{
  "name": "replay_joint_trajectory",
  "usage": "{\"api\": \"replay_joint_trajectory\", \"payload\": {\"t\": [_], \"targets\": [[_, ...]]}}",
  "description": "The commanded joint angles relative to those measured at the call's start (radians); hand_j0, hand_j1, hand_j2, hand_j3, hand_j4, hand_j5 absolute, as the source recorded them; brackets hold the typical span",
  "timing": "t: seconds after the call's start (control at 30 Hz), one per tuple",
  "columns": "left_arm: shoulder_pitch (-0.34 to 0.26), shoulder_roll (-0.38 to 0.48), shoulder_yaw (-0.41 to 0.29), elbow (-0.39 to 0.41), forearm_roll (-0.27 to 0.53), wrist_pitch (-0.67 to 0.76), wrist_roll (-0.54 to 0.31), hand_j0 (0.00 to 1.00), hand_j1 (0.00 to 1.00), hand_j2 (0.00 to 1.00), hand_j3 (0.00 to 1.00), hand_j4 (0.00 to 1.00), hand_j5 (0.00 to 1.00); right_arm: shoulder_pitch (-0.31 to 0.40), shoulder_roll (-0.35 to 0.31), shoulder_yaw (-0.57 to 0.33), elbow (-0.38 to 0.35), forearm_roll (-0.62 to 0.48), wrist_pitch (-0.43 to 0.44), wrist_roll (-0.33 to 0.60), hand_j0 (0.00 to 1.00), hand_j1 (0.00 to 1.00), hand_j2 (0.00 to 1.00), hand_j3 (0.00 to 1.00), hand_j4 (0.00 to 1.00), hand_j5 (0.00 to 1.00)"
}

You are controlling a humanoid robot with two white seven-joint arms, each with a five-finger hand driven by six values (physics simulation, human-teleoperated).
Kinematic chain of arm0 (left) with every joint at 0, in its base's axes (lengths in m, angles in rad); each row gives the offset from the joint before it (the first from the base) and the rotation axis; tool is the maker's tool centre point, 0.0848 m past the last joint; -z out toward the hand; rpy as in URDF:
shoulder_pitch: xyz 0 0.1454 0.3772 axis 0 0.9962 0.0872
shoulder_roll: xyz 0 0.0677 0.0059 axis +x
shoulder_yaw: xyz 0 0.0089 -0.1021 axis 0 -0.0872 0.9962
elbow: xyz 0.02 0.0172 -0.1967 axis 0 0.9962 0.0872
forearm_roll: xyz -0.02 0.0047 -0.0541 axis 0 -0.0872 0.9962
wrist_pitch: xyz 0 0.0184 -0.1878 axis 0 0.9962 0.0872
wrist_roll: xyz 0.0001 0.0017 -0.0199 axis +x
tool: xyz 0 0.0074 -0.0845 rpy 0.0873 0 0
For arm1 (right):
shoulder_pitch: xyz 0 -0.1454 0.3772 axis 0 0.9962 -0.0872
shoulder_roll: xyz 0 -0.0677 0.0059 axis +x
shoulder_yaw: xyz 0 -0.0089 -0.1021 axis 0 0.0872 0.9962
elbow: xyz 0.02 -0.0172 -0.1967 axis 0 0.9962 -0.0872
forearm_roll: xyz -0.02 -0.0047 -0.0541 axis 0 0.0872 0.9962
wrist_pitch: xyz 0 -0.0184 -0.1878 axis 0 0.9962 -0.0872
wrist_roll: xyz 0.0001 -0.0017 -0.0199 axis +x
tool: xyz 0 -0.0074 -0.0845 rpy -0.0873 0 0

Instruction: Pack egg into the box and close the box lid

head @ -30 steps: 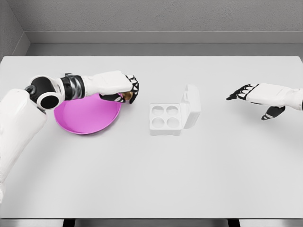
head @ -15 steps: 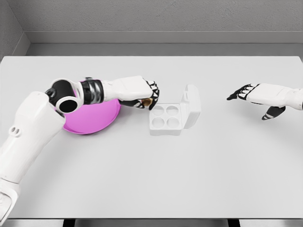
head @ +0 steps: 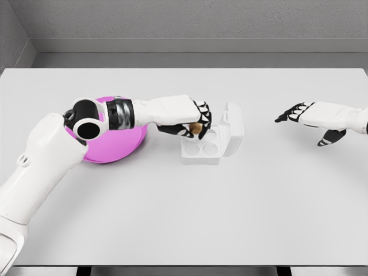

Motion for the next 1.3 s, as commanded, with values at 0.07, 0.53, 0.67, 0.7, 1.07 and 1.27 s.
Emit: {"api": "replay_joint_trajectory", "payload": {"t": [0.07, 0.53, 0.67, 0.7, 1.07, 1.27], "targets": [[0.0, 0.007, -0.032, 0.002, 0.12, 0.004, 0.0, 0.33, 0.33, 0.33, 0.33, 0.33, 0.33, 0.0, -0.001, 0.002, 0.0, -0.005, 0.002, 0.0, 1.0, 1.0, 1.0, 1.0, 1.0, 1.0], [0.003, 0.015, -0.05, 0.073, 0.244, 0.004, 0.0, 0.33, 0.33, 0.33, 0.33, 0.33, 0.33, 0.0, -0.001, 0.002, 0.001, -0.005, 0.002, 0.0, 1.0, 1.0, 1.0, 1.0, 1.0, 1.0], [0.009, 0.017, -0.052, 0.073, 0.267, 0.004, 0.0, 0.33, 0.33, 0.33, 0.33, 0.33, 0.33, -0.002, -0.001, 0.002, 0.0, -0.005, 0.002, 0.0, 1.0, 1.0, 1.0, 1.0, 1.0, 1.0], [0.011, 0.021, -0.053, 0.073, 0.269, 0.004, 0.0, 0.33, 0.33, 0.33, 0.33, 0.33, 0.33, -0.002, -0.001, 0.002, 0.0, -0.005, 0.002, 0.0, 1.0, 1.0, 1.0, 1.0, 1.0, 1.0], [0.032, 0.034, -0.072, 0.076, 0.287, 0.004, 0.0, 0.33, 0.33, 0.33, 0.33, 0.33, 0.33, 0.0, 0.0, 0.004, -0.016, -0.005, 0.002, 0.001, 1.0, 1.0, 1.0, 1.0, 1.0, 1.0], [0.026, 0.02, -0.107, 0.109, 0.281, 0.004, 0.0, 0.32, 0.32, 0.32, 0.32, 0.32, 0.32, 0.0, 0.0, 0.004, -0.017, -0.005, 0.002, 0.001, 1.0, 1.0, 1.0, 1.0, 1.0, 1.0]]}}
